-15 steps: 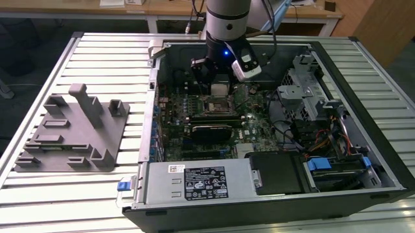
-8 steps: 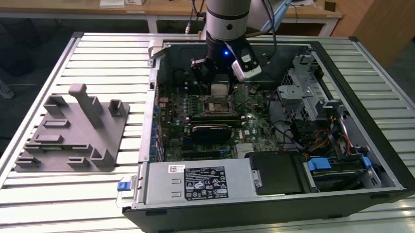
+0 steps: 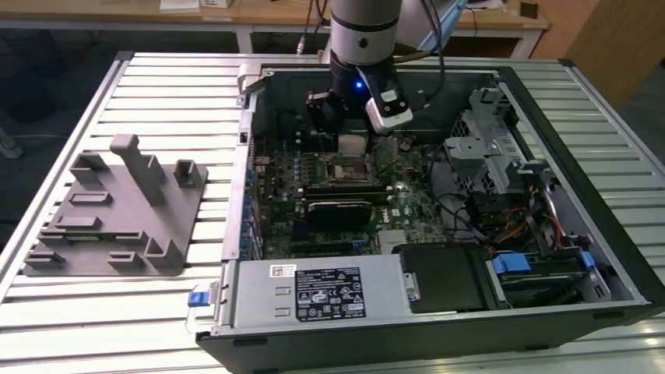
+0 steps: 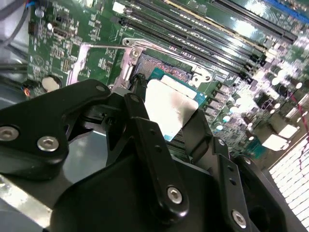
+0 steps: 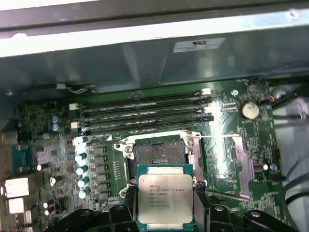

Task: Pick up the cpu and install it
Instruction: 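Place the cpu into insertion slot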

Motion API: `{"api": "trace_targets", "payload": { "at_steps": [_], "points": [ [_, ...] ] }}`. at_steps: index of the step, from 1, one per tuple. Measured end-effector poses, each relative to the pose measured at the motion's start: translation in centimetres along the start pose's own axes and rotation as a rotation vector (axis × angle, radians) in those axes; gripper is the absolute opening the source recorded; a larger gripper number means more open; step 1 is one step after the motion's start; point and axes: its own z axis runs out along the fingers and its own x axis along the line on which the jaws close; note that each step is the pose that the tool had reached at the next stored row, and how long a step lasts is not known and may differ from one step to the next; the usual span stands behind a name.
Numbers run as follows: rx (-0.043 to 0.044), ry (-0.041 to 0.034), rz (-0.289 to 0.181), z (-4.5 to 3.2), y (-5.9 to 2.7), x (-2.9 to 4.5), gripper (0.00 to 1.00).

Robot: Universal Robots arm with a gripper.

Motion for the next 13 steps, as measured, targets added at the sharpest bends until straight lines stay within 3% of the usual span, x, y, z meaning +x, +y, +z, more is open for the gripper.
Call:
{"api": "trace_targets", "payload": {
  "at_steps": [13],
  "points": [
    [0.0066, -0.0126, 0.237, 0.0, 0.0, 0.0, 0.55]
  ]
}}
